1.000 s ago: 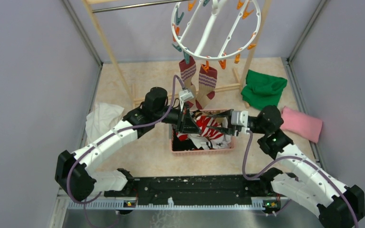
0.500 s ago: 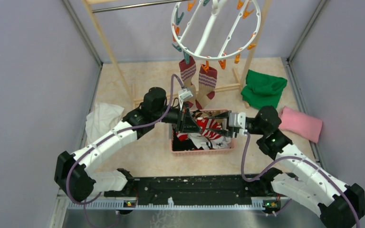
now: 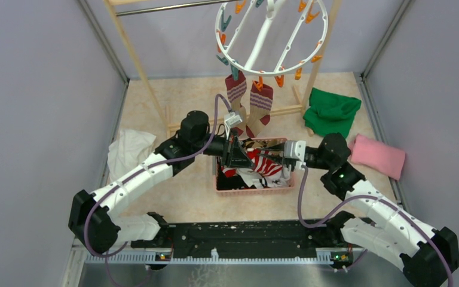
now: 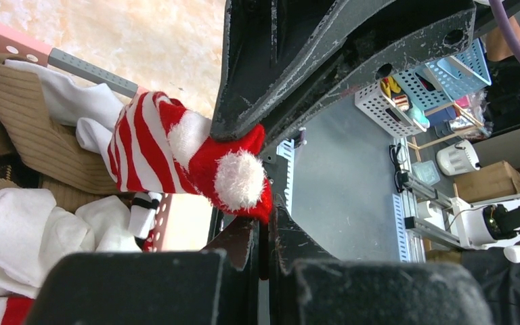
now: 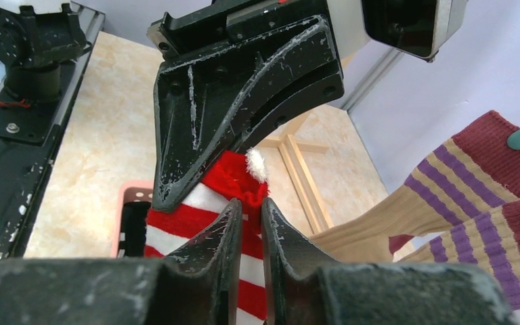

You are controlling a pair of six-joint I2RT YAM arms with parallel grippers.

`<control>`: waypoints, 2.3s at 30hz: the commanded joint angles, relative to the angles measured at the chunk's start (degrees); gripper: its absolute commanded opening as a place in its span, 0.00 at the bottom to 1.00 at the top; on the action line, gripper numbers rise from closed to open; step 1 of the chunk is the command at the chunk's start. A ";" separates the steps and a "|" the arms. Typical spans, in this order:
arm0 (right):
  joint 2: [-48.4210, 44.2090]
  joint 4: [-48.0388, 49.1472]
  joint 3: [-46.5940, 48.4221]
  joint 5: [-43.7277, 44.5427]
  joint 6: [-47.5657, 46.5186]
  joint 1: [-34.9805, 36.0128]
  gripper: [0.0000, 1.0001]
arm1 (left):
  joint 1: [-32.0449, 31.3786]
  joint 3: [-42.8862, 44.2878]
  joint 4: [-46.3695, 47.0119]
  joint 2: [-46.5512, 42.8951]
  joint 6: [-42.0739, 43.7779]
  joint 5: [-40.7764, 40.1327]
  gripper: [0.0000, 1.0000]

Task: Clip the socks to the hanger
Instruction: Pick up the sock from the bin.

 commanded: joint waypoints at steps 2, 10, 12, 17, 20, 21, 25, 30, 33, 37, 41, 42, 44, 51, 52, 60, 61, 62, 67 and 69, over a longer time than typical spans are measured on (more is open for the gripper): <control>-0.36 1.14 2.38 2.40 -1.88 0.69 0.08 | 0.17 -0.20 2.28 -0.75 0.33 1.04 0.00; -1.44 -0.19 3.66 1.39 -1.72 0.42 0.00 | 0.29 0.89 -0.24 -1.64 2.81 -2.07 0.30; -1.71 -1.12 4.19 0.83 0.24 -0.06 0.00 | 0.31 0.75 -0.70 -3.47 4.77 -3.36 0.43; -2.60 -3.19 4.91 -1.31 6.71 -2.27 0.00 | 0.30 -3.19 -0.69 -13.82 12.61 -14.22 0.82; -3.19 -1.95 4.68 -2.00 11.90 -3.40 0.00 | 0.30 -9.51 4.88 -24.08 15.05 -22.45 0.99; -3.30 -1.37 4.64 -2.18 13.64 -3.63 0.00 | 0.31 -12.42 8.33 -27.41 15.82 -24.43 0.99; -2.71 0.52 4.81 -2.82 18.94 -4.44 0.00 | 0.22 -21.58 21.47 -35.49 17.13 -26.63 0.99; -1.38 0.48 6.13 -1.80 23.64 -5.60 0.00 | -0.61 -16.65 19.65 -29.46 17.78 -22.51 0.96; -0.88 -0.23 7.58 -0.86 24.52 -6.52 0.00 | -2.68 -14.72 21.53 -25.00 17.46 -22.78 0.94; -0.20 -1.70 10.17 0.53 25.31 -7.79 0.00 | -5.36 -13.56 25.00 -20.73 17.53 -25.90 0.89; 0.15 -2.34 11.37 1.11 25.32 -8.16 0.00 | -7.74 -14.84 29.33 -19.43 17.86 -30.55 0.84; 0.27 -2.41 11.40 1.19 25.32 -8.28 0.00 | -8.29 -15.43 30.54 -19.19 17.68 -31.82 0.83; 0.50 -2.42 11.34 1.21 25.32 -8.25 0.00 | -9.43 -16.22 32.63 -18.58 17.95 -33.95 0.81; 1.16 -2.18 11.04 1.37 25.32 -8.27 0.00 | -12.35 -15.82 37.70 -14.88 18.51 -38.44 0.75; 1.24 -2.04 11.05 1.38 25.32 -8.27 0.00 | -12.57 -15.41 37.65 -14.25 18.49 -38.45 0.74; 1.08 -1.45 10.81 0.76 26.56 -8.34 0.00 | -13.23 -14.49 36.90 -12.08 18.64 -40.46 0.47; 0.98 -1.52 10.72 0.63 26.47 -8.35 0.00 | -13.23 -14.46 37.12 -12.03 18.79 -40.67 0.47; 0.91 -1.53 10.58 0.48 26.46 -8.33 0.00 | -13.23 -14.39 37.26 -11.93 18.90 -40.79 0.47; 0.65 -1.67 10.18 0.24 26.23 -8.46 0.00 | -13.23 -13.55 38.05 -10.67 19.27 -40.75 0.46; 0.54 -1.65 10.02 0.26 26.03 -8.51 0.00 | -13.23 -13.40 38.49 -10.07 19.44 -40.47 0.37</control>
